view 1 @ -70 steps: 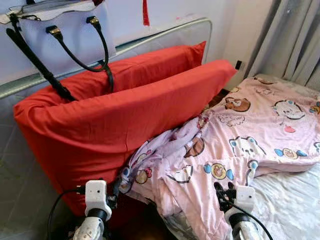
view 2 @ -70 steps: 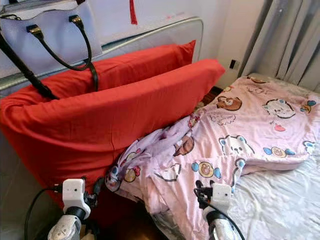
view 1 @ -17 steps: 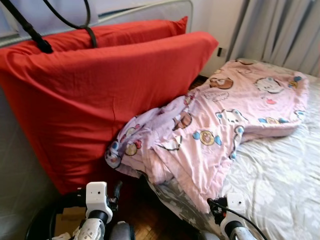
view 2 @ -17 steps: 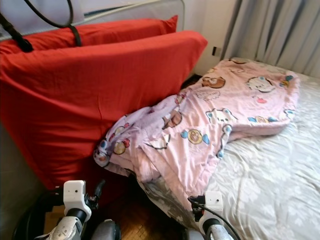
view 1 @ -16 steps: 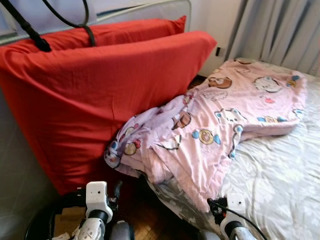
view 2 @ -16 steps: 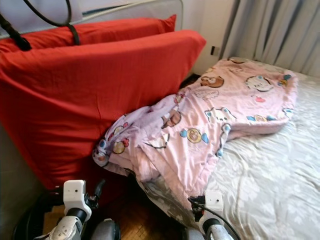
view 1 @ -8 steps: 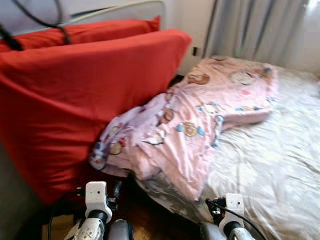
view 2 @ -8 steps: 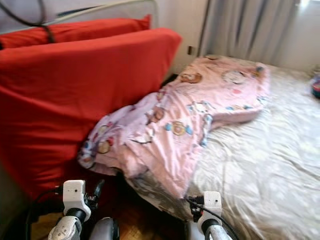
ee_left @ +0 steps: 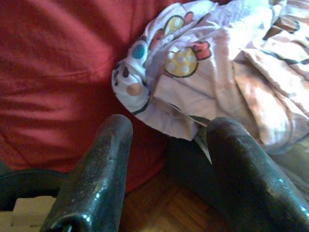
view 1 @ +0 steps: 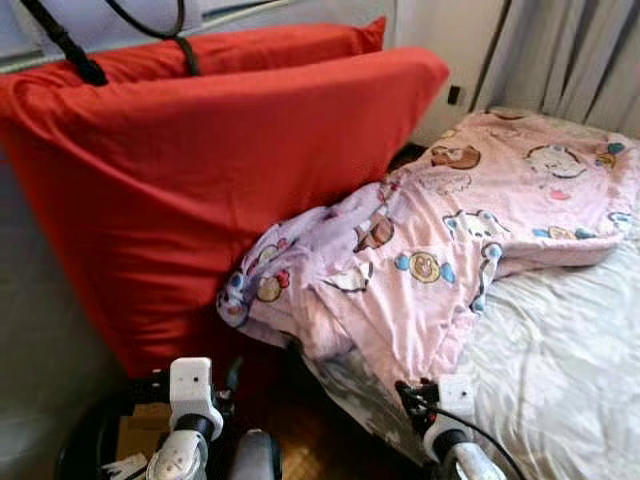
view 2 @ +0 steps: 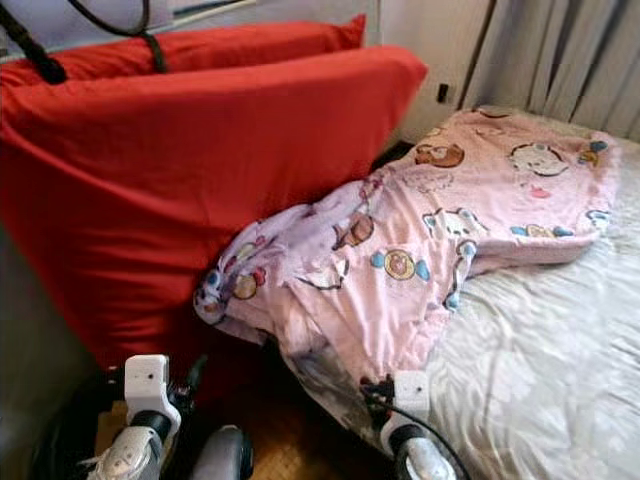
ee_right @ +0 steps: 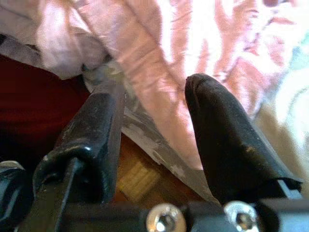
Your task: Clean up the room
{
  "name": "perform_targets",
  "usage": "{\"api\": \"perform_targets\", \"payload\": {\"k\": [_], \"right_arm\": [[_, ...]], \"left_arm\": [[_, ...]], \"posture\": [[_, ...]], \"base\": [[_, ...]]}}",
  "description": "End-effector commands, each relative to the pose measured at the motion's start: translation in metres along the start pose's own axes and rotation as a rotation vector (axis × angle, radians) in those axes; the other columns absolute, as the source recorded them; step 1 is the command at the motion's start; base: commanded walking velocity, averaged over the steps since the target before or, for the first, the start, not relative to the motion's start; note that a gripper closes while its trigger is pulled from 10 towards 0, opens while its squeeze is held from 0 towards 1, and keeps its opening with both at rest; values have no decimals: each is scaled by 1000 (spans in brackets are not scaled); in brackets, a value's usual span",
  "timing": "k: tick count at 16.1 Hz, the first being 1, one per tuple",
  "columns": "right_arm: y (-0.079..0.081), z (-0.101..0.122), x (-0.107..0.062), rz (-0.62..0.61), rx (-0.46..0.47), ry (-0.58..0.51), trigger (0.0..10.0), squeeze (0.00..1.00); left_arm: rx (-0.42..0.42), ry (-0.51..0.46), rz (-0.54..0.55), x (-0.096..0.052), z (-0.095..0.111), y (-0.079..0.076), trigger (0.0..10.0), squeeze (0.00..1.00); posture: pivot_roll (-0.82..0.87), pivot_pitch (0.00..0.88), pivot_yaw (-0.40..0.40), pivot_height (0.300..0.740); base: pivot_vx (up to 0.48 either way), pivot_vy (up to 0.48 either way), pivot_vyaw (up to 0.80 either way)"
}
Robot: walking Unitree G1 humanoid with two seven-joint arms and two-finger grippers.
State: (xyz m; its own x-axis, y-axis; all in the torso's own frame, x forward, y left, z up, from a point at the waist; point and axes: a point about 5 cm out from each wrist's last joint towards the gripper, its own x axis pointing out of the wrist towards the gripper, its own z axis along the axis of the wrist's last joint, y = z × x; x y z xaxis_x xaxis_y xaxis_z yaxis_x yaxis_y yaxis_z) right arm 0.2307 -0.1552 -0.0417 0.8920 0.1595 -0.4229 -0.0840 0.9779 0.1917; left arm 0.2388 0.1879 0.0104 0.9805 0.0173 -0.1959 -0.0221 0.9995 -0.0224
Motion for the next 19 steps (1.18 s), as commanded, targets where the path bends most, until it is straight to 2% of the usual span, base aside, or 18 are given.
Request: {"api": "perform_targets", "payload": {"k": [1,3,8,10,11,16,19], "right_arm": [[-4,-1,-2,-14,-4,-8,10000,0],[-4,0,-2,-12,-5,-11,10000,0],[-1,2,-1,15,-26,-19,10000,0],[0,1,-1,16,-24,-15,10000,0],[0,0,-2,11,-17,-10,10000,0],[-2,-1,-2,-10,-9,-3,10000,0],[-7,-1,-2,-53,-12,10,10000,0]], "left_arm": [[0,10,-11,0,-1,-2,10000,0],[0,11,-11,0,-1,-2,10000,0],[3,13,-10,0,-1,-2,10000,0],[4,13,-10,0,-1,-1,10000,0],[4,13,-11,0,-1,-1,10000,0],[6,13,-21,0,-2,-3,10000,0],[-2,13,-30,-1,-2,-5,10000,0]], "posture": [[15,0,-14,601],[14,0,-13,601],[15,0,-13,601],[16,0,-13,601],[17,0,-14,601],[14,0,-12,601],[16,0,-13,601]], "base": [[0,0,0],[0,0,0],[262,0,0],[283,0,713],[285,0,800],[286,0,0],[0,0,0]]}}
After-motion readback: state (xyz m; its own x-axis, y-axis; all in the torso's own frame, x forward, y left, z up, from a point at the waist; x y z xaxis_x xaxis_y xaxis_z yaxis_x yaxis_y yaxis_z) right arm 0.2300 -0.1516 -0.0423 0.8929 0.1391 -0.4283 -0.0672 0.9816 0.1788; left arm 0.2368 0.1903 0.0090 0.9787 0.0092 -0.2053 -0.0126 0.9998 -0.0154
